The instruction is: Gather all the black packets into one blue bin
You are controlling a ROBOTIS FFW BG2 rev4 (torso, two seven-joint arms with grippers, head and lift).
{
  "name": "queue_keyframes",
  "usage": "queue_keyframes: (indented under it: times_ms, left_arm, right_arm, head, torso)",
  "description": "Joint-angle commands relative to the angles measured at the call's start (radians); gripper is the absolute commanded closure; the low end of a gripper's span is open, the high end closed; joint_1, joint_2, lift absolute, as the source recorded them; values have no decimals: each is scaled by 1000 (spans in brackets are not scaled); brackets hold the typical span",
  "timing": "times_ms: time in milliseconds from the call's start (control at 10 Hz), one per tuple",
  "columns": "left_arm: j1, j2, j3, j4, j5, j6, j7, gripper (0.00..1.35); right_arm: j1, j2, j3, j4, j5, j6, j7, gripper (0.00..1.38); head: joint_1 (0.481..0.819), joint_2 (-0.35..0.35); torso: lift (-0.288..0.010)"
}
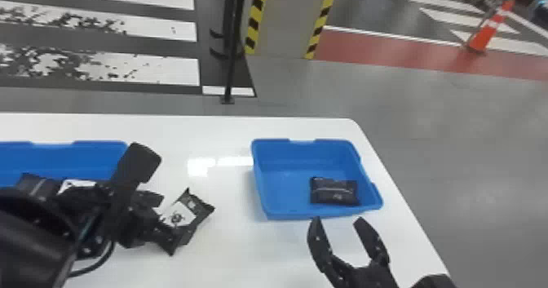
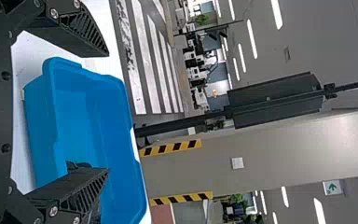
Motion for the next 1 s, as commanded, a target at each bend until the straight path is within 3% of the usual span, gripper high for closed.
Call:
queue_keyframes:
  times_ms: [0, 500, 600, 700, 800, 900]
  left_arm:
    - [-12, 0, -10, 30, -1, 1, 0, 145]
    - [-71, -8, -90, 180, -17, -132, 15, 249]
    - [-76, -11, -96, 195, -17, -139, 18, 335]
    - [-76, -11, -96, 207, -19, -139, 21, 515]
    - [-73, -12, -94, 207, -19, -159, 27, 799]
    - [-71, -14, -94, 207, -19, -173, 27, 817]
  right_arm:
    - [-2, 0, 0, 2, -2, 0, 0, 148]
    - [-2, 0, 2, 10, -10, 0, 0, 148]
    - [-2, 0, 2, 10, -12, 0, 0, 148]
    - [-2, 0, 2, 12, -14, 0, 0, 148]
    - [-2, 0, 2, 10, -14, 0, 0, 148]
    - [-2, 0, 2, 12, -16, -2, 0, 148]
  head:
    - [695, -298]
    - [695, -303]
    - [695, -306]
    - [695, -309]
    - [695, -309]
    - [695, -308]
  torso:
    - [-110]
    - [-110]
    - [-110]
    - [-110]
    - [-110]
    - [-110]
